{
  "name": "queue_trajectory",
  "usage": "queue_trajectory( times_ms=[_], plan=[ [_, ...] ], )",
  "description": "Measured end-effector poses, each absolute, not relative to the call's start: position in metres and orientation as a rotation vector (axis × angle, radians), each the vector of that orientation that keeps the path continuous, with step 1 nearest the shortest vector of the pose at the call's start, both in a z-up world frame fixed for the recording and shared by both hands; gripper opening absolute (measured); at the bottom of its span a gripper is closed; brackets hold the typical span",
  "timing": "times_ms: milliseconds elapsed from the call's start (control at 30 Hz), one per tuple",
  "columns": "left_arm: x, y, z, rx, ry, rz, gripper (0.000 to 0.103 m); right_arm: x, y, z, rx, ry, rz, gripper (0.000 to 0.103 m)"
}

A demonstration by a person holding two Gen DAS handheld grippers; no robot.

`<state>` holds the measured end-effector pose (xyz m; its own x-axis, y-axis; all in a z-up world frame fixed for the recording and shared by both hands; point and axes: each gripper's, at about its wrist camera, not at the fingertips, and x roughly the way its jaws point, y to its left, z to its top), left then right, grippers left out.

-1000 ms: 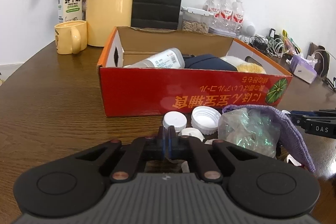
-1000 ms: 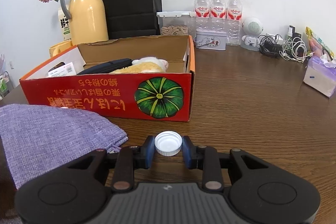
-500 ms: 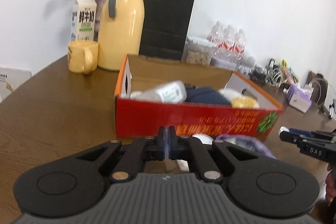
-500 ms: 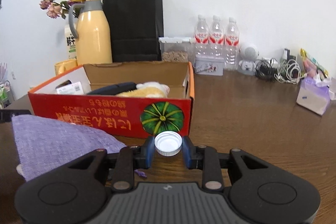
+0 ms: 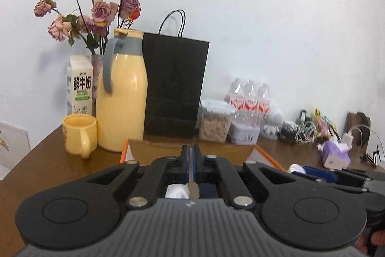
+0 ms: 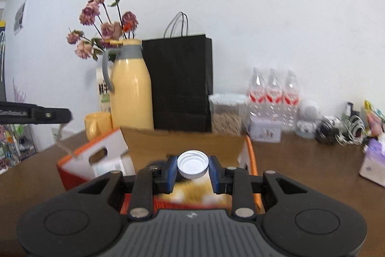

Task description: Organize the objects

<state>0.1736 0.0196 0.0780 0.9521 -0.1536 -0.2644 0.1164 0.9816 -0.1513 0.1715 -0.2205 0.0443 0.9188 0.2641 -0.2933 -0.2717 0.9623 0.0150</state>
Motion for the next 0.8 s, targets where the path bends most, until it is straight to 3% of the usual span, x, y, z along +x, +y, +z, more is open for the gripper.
queue_trajectory(
  times_ms=[333,633,667,700,733,767,800],
  plan=[
    [0.253,0.006,0.059,-0.135,0.291,-0.032,0.003,0.247,-0.186,0.027,-0.028,0.336,0.238,0.027],
    [0.258,0.002,0.032,-0.064,0.351,-0.022,0.006,0.258,-0.187,0.000,-0.038,0.420,0.239,0.028],
    [0.257,0.001,0.031,-0.060,0.357,-0.021,0.014,0.257,-0.189,-0.001,-0.032,0.425,0.231,0.028],
    [0.257,0.001,0.030,-0.059,0.364,-0.023,0.034,0.256,-0.190,-0.001,-0.024,0.426,0.223,0.029],
    [0.256,0.001,0.030,-0.060,0.366,-0.020,0.050,0.256,-0.192,-0.001,-0.017,0.429,0.214,0.041],
    [0.255,0.001,0.029,-0.059,0.358,-0.009,0.077,0.255,-0.194,-0.002,-0.010,0.431,0.203,0.063],
    [0.252,0.000,0.030,-0.052,0.341,-0.001,0.088,0.255,-0.196,-0.002,-0.004,0.427,0.192,0.074]
  ],
)
